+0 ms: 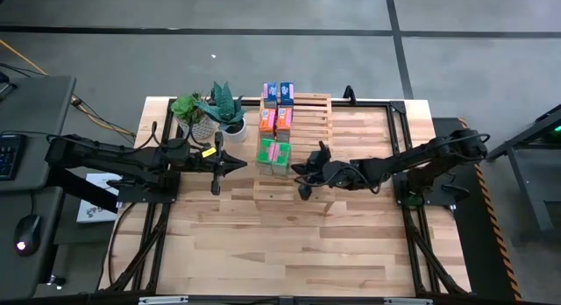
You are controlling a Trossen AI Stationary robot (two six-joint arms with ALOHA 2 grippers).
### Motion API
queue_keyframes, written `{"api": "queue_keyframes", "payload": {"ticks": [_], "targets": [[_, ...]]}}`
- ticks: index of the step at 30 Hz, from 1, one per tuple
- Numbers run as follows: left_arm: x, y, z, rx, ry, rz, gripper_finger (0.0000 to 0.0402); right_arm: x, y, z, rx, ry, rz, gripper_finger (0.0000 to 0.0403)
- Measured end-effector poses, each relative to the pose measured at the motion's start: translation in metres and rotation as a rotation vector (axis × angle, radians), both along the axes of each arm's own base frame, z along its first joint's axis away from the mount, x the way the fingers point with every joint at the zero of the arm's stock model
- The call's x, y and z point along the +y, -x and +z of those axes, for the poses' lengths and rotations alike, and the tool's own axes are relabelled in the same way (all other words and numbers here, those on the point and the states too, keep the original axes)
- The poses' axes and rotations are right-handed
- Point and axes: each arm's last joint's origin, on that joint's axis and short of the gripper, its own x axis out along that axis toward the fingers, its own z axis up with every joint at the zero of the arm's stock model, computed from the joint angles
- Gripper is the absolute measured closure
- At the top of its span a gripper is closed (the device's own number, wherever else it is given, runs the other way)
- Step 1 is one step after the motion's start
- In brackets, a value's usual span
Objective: Stack cereal on shelf
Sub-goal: Put the green cereal box on the shelf aligned with the other green cereal box, then return to home position
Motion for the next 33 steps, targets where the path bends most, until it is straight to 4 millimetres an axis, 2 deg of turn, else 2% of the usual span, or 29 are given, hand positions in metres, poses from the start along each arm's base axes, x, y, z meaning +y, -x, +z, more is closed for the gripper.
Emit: {"api": "queue_keyframes", "payload": {"ticks": [4,7,10,13,16,20,23,28,33], "targets": [[0.0,0.0,0.0,0.0,-0.003,0.0,0.0401,-0.001,0.002,-0.002,0.026,0.016,-0.032,0.0403],[0.001,0.001,0.001,0.002,-0.071,0.057,0.0401,-0.003,0.006,0.002,0.044,0.047,-0.049,0.0403],[0.008,0.012,0.013,0.007,-0.066,0.282,0.0401,-0.001,0.019,0.012,0.073,0.07,-0.066,0.0403],[0.009,0.027,0.014,0.04,-0.1,0.305,0.0401,0.005,0.034,0.021,0.1,0.113,-0.092,0.0403],[0.007,0.035,-0.001,-0.005,-0.098,0.205,0.0401,0.012,0.045,0.028,0.099,0.147,-0.111,0.0403],[0.012,0.046,-0.026,-0.16,-0.029,0.2,0.0401,0.021,0.054,0.037,0.08,0.171,-0.089,0.0403],[0.01,0.054,-0.048,-0.139,0.006,0.108,0.0401,0.026,0.059,0.039,0.089,0.193,-0.061,0.0403],[0.01,0.062,-0.076,-0.095,0.062,0.113,0.0401,0.027,0.071,0.041,0.136,0.208,-0.046,0.0403],[0.01,0.065,-0.081,-0.032,0.066,0.13,0.0401,0.026,0.093,0.042,0.209,0.172,-0.055,0.0403]]}}
